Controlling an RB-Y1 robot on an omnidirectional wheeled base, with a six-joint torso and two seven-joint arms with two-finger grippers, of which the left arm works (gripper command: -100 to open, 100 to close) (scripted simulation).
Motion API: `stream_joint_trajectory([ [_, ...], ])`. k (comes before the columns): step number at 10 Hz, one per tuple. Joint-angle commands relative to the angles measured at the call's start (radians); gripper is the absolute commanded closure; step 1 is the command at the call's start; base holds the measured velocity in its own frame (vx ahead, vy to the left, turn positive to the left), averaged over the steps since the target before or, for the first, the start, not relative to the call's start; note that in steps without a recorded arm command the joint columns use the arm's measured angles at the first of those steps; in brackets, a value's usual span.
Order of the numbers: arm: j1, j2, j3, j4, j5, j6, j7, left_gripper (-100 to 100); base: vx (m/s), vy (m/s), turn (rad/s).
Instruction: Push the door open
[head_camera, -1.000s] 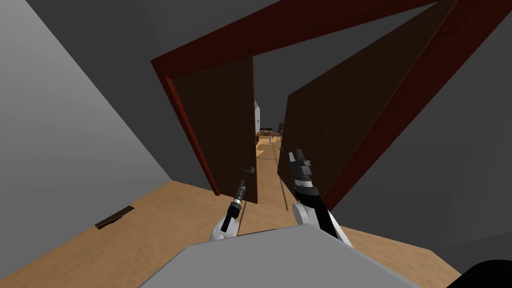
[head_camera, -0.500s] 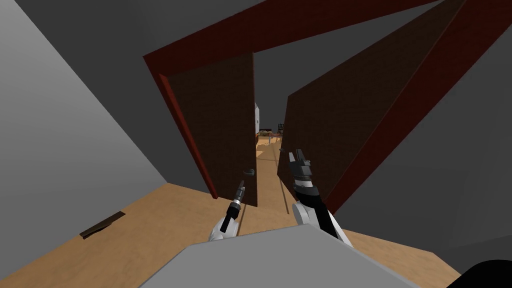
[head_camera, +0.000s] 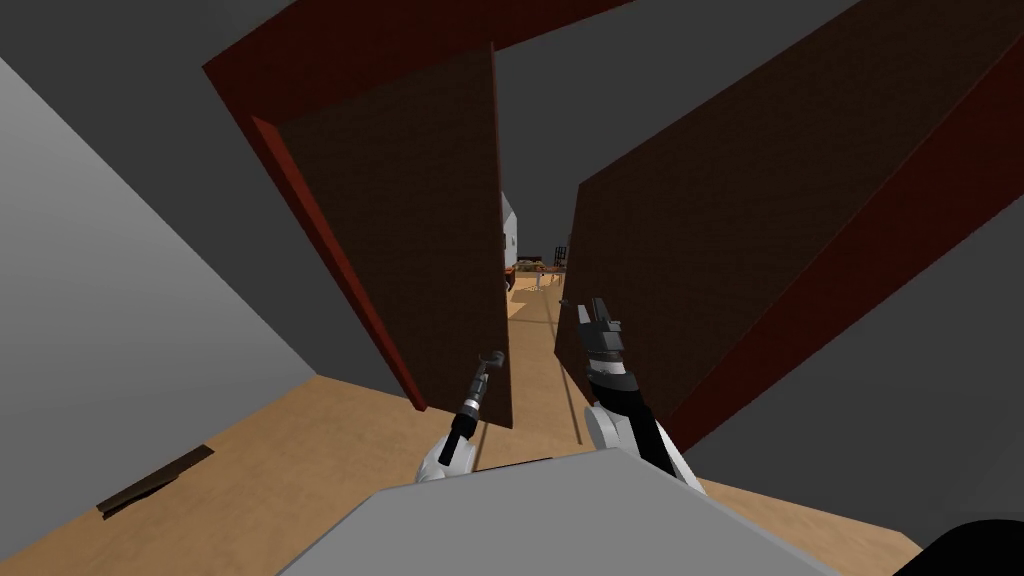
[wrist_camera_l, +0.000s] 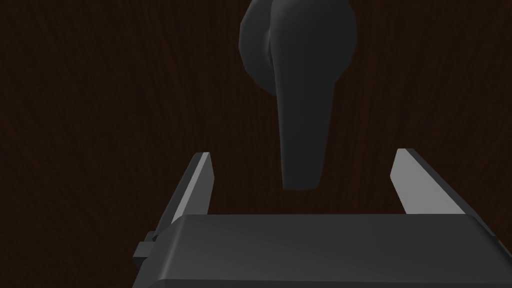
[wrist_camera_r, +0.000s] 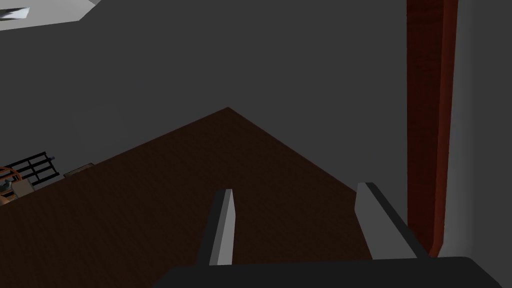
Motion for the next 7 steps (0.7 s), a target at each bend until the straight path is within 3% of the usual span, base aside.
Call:
stream_joint_trajectory([
  [1,0.0,-0.011,0.004,0.004,0.001,-0.003,-0.002,-100,0.209,-0.04,-0.039],
  [2,0.0,-0.02,0.006,0.005,0.002,-0.004,-0.002,-100,0.179,-0.071,-0.035],
  [3,-0.004,-0.015,0.005,0.012,0.002,-0.007,-0.001,-100,0.075,-0.039,0.002],
  [4,-0.004,-0.015,0.005,0.012,0.002,-0.007,-0.001,100,-0.008,0.007,0.003],
  [7,-0.004,-0.015,0.005,0.012,0.002,-0.007,-0.001,100,-0.012,0.014,-0.01],
])
